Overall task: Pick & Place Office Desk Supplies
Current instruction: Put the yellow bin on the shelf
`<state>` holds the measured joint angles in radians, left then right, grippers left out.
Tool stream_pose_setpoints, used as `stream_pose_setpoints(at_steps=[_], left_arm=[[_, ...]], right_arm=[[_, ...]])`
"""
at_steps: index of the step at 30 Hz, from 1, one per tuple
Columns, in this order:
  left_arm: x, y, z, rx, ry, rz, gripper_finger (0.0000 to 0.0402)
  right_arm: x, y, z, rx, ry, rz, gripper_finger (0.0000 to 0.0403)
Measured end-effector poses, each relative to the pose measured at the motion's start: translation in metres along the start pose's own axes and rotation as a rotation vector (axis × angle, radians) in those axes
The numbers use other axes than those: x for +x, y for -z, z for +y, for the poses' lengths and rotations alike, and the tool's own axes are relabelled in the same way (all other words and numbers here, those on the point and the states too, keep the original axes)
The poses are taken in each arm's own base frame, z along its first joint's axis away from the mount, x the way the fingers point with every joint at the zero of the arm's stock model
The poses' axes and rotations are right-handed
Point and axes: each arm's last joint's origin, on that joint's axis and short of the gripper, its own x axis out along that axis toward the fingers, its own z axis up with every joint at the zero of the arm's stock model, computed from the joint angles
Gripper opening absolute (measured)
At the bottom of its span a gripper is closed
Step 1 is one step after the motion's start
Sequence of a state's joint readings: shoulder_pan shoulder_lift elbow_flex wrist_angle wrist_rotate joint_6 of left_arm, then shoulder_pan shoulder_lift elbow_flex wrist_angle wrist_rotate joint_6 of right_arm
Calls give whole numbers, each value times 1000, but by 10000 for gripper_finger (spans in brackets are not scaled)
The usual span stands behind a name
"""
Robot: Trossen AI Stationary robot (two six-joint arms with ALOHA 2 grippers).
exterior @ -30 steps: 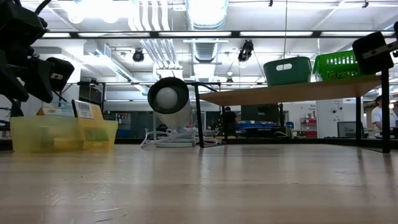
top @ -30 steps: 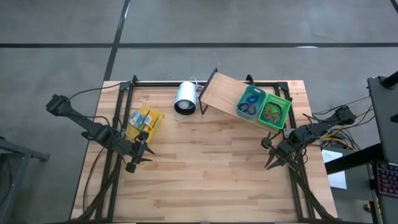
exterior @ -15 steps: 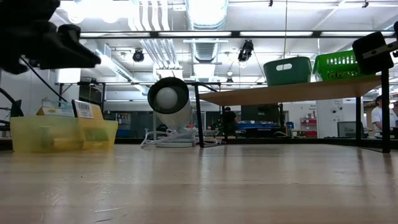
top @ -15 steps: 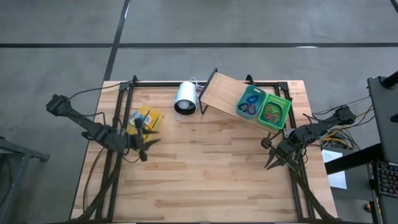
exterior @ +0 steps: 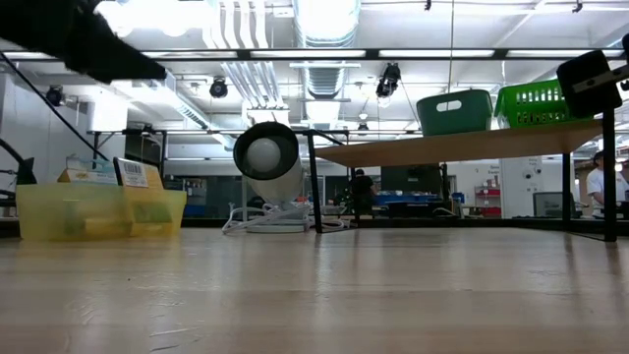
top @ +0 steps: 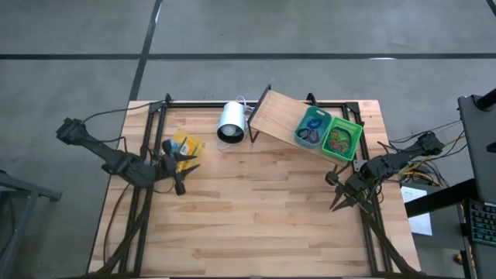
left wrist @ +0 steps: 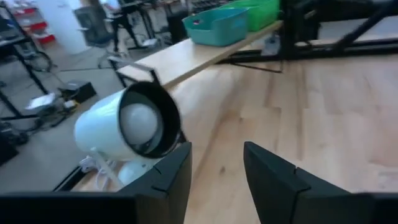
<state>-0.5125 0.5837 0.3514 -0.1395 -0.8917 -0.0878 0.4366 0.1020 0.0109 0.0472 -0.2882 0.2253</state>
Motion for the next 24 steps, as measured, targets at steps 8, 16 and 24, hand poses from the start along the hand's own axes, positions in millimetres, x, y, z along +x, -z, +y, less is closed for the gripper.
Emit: stream_pose_setpoints(at_steps=[8,16,24], left_arm=[[-2,-38,-3,-76,31,231,138],[-1,-45,-16,-187,-24,763,127],[9,-23,-34,-134,-14,1056,126]], right_arm=[[0,0,0,0,0,-1,38],[0,0,0,0,0,0,38],[0,0,0,0,0,-1,38]])
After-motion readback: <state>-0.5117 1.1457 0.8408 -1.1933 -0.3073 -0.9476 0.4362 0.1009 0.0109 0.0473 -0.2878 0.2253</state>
